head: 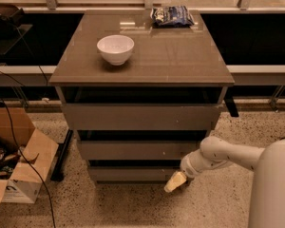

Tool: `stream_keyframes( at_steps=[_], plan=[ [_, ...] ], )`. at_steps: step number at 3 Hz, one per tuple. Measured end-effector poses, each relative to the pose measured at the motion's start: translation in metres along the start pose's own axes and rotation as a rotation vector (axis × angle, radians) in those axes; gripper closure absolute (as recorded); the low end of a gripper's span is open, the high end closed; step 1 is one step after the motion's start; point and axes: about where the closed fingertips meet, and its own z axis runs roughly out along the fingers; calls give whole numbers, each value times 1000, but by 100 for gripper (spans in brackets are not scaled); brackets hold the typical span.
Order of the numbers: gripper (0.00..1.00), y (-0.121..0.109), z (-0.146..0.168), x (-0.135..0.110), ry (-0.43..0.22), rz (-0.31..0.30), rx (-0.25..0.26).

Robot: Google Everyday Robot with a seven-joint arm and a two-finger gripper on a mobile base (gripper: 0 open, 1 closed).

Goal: Open bottom drawer

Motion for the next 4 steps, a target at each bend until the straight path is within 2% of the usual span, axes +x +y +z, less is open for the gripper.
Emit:
stream_keyframes(
  at_steps=[1, 3, 4],
  plan=[
    [0, -15, 30, 7, -24, 15, 7],
    [0, -40, 92, 30, -21, 71, -13],
    [0, -54, 113, 32, -25, 75, -16]
  ],
)
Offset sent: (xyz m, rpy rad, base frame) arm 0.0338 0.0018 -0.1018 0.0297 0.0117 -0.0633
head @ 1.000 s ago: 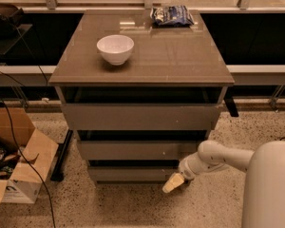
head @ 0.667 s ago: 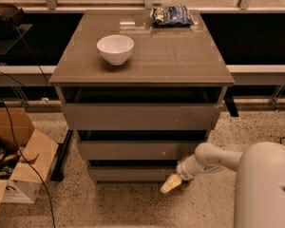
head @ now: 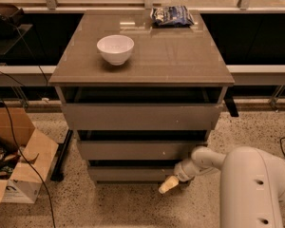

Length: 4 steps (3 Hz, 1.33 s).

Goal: Open bottom drawer

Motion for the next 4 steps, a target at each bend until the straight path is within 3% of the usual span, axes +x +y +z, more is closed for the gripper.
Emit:
stream_keyframes(
  at_steps=[2, 3, 4],
  plan=[
    [0, -37, 33, -2, 33, -17, 3],
    [0, -34, 32, 0, 33, -17, 3],
    [18, -16, 43, 21, 89, 30, -52]
  ],
)
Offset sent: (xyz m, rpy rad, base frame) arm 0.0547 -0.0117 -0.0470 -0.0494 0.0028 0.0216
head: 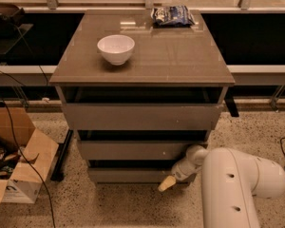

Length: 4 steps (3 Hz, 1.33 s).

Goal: Open bottom drawer

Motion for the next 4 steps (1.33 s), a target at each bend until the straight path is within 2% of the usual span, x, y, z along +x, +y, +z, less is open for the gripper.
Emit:
stream_keyframes(
  at_steps=[2, 3, 4],
  plan=[
    [65, 2, -4, -2, 5, 5, -5],
    [69, 2, -4, -2, 5, 5, -5],
    [46, 2, -4, -2, 5, 5, -5]
  ],
)
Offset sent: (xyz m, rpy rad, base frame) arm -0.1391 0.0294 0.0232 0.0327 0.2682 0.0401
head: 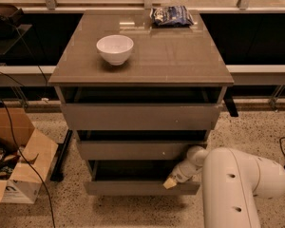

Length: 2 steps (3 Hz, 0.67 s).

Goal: Open bottom drawer

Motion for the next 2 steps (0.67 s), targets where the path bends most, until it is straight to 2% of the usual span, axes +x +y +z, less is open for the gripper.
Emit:
stream_keyframes(
  at_steps=[2],
  plan=[
    [0, 3, 2, 0, 18, -15, 0]
  ],
)
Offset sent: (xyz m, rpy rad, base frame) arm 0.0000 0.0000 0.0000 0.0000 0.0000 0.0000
